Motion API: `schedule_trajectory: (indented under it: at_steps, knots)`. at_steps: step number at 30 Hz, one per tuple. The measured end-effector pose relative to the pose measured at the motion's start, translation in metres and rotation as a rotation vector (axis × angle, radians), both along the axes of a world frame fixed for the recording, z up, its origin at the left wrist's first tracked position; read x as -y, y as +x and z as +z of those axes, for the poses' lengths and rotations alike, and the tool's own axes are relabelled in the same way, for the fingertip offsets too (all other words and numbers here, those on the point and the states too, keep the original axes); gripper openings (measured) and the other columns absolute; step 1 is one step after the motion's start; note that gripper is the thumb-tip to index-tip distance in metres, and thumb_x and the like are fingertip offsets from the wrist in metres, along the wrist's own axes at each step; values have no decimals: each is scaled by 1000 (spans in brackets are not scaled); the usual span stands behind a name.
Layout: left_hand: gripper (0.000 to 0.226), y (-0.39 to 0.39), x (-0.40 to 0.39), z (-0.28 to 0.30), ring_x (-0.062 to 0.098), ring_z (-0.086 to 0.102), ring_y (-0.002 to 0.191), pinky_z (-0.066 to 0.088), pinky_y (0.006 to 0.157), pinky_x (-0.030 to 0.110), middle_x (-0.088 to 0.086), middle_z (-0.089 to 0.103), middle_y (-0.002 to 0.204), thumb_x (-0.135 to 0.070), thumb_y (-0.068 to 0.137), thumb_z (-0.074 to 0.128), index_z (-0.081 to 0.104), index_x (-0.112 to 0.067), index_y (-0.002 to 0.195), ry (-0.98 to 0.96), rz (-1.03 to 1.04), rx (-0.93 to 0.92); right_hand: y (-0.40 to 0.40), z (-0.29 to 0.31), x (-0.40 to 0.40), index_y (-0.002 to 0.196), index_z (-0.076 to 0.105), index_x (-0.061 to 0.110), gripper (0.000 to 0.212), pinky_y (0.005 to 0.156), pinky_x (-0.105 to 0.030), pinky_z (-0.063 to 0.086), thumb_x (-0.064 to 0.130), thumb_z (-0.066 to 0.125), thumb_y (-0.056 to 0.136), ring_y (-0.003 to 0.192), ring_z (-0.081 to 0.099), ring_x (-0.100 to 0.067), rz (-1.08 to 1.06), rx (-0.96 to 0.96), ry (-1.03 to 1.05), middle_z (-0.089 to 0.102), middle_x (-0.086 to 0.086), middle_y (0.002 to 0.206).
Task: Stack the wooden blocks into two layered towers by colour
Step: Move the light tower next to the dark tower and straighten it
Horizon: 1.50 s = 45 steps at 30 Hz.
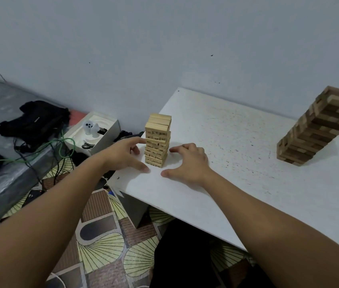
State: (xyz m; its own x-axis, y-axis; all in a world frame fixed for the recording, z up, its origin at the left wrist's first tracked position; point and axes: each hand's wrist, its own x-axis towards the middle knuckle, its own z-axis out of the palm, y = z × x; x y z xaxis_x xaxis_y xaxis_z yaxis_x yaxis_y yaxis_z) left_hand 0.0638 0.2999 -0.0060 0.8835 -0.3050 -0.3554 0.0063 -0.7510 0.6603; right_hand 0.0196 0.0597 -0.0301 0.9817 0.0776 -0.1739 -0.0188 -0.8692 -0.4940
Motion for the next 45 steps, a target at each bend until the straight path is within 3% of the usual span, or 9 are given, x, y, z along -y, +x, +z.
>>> schedule_trajectory:
  at_steps: [8,12,24,30,33,35,37,41,45]
  knots:
    - [49,14,4,-4,20,49,85,42,76,33,5,50,94,-25,68,97,69,-56,95,-88,-30,0,1,-4,-6,130,57,48,66,100,-29,19,65,81,71,131,25,-17,-66,38,62,36,11,136]
    - [51,19,7,-1,18,44,82,37,73,31,4,45,90,-23,69,96,70,-65,80,-85,-71,6,3,-4,-8,124,59,48,61,103,-30,22,65,82,70,128,23,-16,-88,40,87,35,12,132]
    - [41,19,5,-8,15,47,77,42,68,24,1,48,87,-25,73,94,76,-57,90,-125,-65,-1,2,-7,-9,124,62,46,58,114,-38,25,65,79,72,125,25,-17,-89,71,111,36,11,129]
    - [41,21,5,-12,20,43,79,38,74,31,3,44,89,-32,72,94,75,-59,95,-104,-82,7,1,-8,-7,124,63,47,58,111,-34,22,66,79,72,124,25,-16,-87,88,110,36,11,129]
    - [40,21,7,-13,23,51,82,46,76,33,6,51,90,-34,70,95,76,-57,97,-97,-74,10,1,-8,-5,124,63,48,58,107,-32,18,68,79,72,124,25,-15,-90,94,104,36,11,129]
    - [42,21,9,-15,34,62,95,56,88,45,15,64,104,-39,68,95,76,-56,102,-82,-85,7,1,-9,-3,124,63,48,59,111,-34,20,69,78,71,124,25,-15,-94,97,100,36,12,128]
    - [42,20,12,-15,37,64,106,55,96,52,16,67,116,-40,68,94,76,-54,103,-74,-92,8,0,-9,-1,123,63,49,59,115,-38,21,71,78,70,123,24,-14,-98,99,98,35,13,128]
    - [37,21,18,-15,21,64,99,54,90,37,-2,66,103,-34,71,94,77,-56,95,-77,-72,2,-2,-9,7,123,63,50,59,115,-38,20,73,77,70,123,25,-14,-96,103,78,35,13,127]
    - [43,22,27,-21,13,60,109,50,106,43,-15,66,114,-41,68,94,75,-57,103,-56,-108,10,-6,-8,19,121,65,49,58,115,-36,21,69,79,69,117,24,-12,-104,106,99,34,14,126]
